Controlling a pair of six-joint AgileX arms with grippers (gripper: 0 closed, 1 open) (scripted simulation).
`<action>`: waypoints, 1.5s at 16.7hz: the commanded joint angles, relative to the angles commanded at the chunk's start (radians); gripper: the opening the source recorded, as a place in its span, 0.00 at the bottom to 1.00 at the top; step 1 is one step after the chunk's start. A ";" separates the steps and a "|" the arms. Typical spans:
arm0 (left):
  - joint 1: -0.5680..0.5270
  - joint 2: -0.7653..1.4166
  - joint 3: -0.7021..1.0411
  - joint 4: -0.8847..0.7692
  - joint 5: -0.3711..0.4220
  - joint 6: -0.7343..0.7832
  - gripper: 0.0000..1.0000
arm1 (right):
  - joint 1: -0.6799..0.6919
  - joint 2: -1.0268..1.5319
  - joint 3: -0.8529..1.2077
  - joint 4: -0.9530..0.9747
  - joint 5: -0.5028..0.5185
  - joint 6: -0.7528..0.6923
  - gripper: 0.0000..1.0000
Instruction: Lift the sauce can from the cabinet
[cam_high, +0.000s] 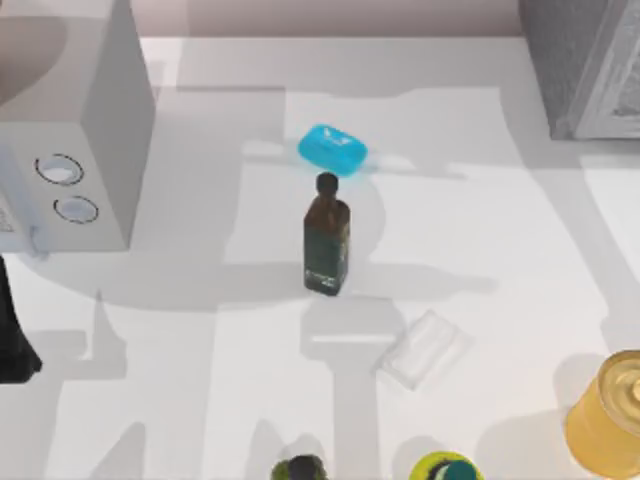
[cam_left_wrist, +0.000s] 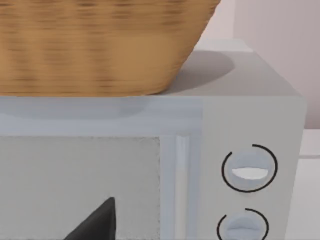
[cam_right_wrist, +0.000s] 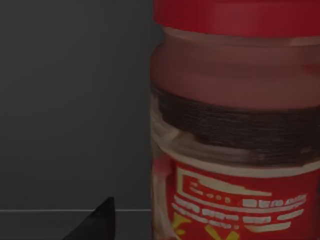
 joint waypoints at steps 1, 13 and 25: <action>0.000 0.000 0.000 0.000 0.000 0.000 1.00 | -0.005 -0.002 -0.006 -0.001 -0.002 0.000 1.00; 0.000 0.000 0.000 0.000 0.000 0.000 1.00 | -0.037 0.287 0.394 -0.105 -0.033 -0.002 1.00; 0.000 0.000 0.000 0.000 0.000 0.000 1.00 | -0.039 0.301 0.411 -0.110 -0.035 -0.002 0.47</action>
